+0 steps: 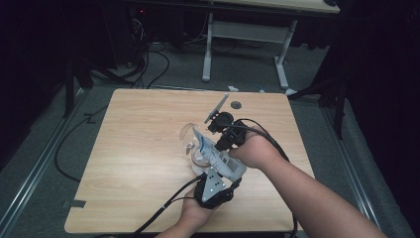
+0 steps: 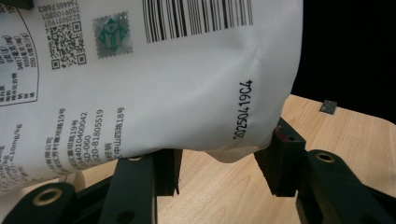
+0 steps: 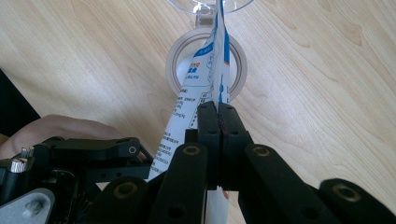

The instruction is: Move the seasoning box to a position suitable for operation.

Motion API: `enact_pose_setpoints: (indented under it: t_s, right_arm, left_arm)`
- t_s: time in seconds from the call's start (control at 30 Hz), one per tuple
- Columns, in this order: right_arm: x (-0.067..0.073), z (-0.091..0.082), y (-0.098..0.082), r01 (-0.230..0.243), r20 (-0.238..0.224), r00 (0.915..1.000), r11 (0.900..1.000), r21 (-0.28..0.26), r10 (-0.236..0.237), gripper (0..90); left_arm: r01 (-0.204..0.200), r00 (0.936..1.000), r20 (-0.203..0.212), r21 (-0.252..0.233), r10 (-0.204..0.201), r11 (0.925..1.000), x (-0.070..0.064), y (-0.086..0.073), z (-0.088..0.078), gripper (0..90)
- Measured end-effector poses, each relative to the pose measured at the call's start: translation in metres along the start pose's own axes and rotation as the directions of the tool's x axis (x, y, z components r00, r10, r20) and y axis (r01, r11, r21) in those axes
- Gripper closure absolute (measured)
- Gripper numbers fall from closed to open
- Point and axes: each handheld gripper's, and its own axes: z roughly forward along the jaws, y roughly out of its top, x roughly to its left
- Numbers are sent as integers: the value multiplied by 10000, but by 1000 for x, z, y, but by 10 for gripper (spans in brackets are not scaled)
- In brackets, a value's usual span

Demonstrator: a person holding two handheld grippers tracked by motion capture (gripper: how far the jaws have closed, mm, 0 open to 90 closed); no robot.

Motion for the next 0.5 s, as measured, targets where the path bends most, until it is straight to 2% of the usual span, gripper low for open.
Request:
enact_pose_setpoints:
  t_s: [0.5]
  right_arm:
    - [1, -1, 1, 42, 35, 10000, 10000, 10, -42, 897]
  left_arm:
    - [-7, 10000, -10, -48, 7, 10000, 1, 1, -1, 548]
